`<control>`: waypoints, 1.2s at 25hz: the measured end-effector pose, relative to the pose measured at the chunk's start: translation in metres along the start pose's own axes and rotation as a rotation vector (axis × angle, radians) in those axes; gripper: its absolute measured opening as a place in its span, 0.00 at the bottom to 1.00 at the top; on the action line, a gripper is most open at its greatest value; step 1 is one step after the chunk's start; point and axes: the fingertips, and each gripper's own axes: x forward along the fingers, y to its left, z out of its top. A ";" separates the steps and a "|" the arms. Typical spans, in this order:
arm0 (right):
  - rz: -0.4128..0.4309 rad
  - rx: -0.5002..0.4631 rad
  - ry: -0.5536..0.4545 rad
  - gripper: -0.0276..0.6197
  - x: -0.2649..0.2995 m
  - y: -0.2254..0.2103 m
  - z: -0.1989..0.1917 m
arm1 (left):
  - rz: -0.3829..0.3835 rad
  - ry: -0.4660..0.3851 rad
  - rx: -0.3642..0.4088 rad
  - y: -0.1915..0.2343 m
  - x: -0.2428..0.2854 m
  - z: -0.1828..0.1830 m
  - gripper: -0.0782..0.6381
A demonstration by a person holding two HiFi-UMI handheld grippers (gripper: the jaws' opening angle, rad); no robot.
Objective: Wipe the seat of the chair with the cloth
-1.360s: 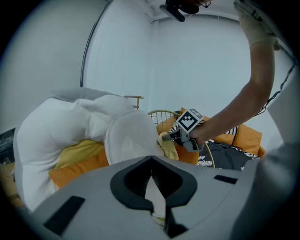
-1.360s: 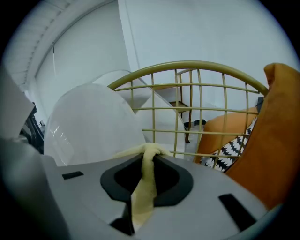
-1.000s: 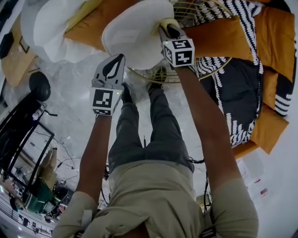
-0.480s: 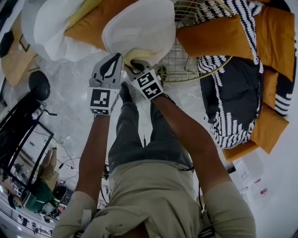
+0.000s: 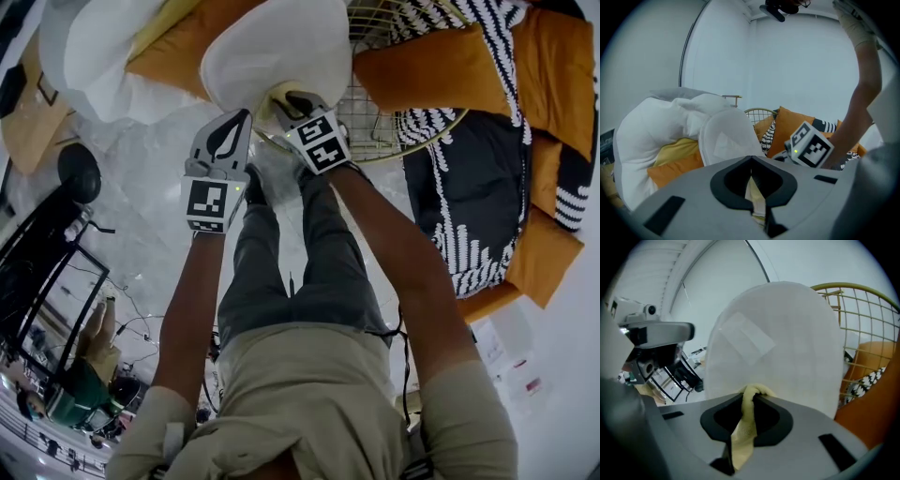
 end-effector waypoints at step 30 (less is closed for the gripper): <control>0.162 -0.028 0.071 0.14 0.007 0.082 -0.055 | -0.037 0.010 0.008 -0.025 0.018 -0.019 0.13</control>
